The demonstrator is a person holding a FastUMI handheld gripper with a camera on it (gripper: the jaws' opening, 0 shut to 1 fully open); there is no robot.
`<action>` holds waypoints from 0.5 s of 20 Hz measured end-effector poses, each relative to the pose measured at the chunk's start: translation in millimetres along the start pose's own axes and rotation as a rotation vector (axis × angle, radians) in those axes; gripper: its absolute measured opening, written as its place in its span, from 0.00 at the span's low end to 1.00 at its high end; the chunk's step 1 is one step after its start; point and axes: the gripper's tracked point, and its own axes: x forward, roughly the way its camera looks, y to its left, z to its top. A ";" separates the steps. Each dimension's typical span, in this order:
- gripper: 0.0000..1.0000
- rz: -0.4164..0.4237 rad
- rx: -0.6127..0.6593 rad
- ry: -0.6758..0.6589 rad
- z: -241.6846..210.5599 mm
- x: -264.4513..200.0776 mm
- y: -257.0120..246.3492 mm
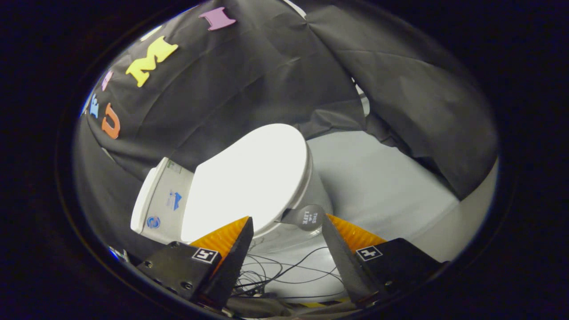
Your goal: Open the toilet lid.
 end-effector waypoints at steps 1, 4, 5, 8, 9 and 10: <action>0.97 0.007 0.021 0.018 -0.4 5.2 -2.3; 0.97 0.018 0.100 0.057 -0.8 19.4 -14.3; 0.97 0.027 0.122 0.076 -5.3 24.4 -16.2; 0.96 0.047 0.172 0.105 -12.5 38.0 -23.5; 0.96 0.064 0.192 0.101 -12.5 41.7 -23.6; 0.95 0.087 0.213 0.106 -13.7 44.5 -22.6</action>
